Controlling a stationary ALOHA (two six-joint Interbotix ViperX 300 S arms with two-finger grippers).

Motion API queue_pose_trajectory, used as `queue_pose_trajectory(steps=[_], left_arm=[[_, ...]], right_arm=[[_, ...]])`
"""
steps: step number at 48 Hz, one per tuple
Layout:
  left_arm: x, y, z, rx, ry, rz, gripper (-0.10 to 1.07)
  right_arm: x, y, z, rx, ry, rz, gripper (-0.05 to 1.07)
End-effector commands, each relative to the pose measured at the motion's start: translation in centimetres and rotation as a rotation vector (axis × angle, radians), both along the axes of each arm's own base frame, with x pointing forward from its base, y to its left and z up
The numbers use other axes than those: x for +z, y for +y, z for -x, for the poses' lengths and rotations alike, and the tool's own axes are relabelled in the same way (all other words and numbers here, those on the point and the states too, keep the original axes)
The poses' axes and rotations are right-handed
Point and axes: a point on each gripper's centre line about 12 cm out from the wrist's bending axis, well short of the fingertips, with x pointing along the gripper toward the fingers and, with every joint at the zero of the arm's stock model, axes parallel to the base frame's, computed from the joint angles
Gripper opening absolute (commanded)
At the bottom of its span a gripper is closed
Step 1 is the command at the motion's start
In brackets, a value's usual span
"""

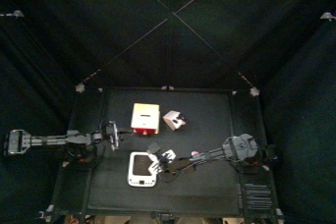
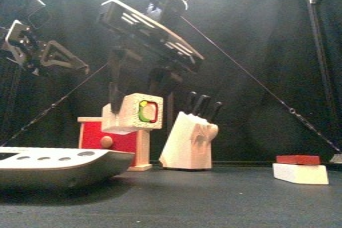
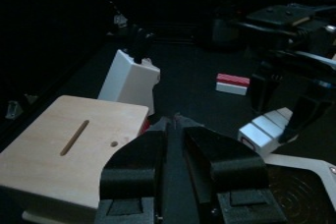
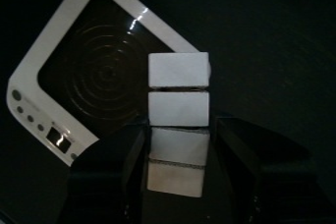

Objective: Put white sushi roll left of salmon sushi

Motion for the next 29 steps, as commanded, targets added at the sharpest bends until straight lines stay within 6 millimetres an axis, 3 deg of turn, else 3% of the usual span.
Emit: queue_pose_trajectory(steps=[1,29], left_arm=[[0.4,0.1,-0.2,0.004,-0.014,-0.002,0.59],[0.4,0.1,-0.2,0.004,-0.014,-0.002,0.59]], right_arm=[[2.9,-0.5,1.4,-0.037,-0.064,-0.011,0.58],[0.0,-0.8,10.1,-0.339,-0.025,-0.108,0.58]])
